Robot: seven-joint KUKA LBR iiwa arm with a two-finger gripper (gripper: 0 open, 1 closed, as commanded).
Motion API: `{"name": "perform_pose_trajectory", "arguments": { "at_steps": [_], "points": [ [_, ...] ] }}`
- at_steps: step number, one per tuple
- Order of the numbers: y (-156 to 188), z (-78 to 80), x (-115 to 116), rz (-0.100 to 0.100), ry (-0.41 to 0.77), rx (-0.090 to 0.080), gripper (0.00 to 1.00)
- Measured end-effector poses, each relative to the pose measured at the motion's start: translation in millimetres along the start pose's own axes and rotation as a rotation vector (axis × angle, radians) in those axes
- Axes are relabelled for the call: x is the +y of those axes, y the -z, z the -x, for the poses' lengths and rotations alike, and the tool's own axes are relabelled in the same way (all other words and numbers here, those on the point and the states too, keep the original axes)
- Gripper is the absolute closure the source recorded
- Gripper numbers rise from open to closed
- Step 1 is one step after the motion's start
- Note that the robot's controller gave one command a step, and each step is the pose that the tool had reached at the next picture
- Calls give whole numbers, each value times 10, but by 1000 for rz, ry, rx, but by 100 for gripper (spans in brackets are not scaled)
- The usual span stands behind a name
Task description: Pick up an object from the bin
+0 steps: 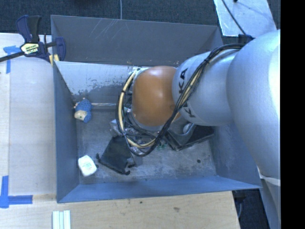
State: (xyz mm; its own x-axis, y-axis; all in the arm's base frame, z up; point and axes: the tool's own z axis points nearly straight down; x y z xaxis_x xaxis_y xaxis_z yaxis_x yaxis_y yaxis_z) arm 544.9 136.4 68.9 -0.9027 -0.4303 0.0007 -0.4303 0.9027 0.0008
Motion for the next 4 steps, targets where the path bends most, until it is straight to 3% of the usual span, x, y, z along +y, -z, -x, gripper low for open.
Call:
{"name": "perform_pose_trajectory", "arguments": {
  "at_steps": [1, 2, 3, 4],
  "points": [
    [24, 16, -7, -1, -3, -5, 100],
    [997, -130, -55, -3, 2, -12, 100],
    [947, -143, -49, -1, 1, -3, 0],
    [-28, -385, 154, 1, -21, 3, 0]
  ]
}}
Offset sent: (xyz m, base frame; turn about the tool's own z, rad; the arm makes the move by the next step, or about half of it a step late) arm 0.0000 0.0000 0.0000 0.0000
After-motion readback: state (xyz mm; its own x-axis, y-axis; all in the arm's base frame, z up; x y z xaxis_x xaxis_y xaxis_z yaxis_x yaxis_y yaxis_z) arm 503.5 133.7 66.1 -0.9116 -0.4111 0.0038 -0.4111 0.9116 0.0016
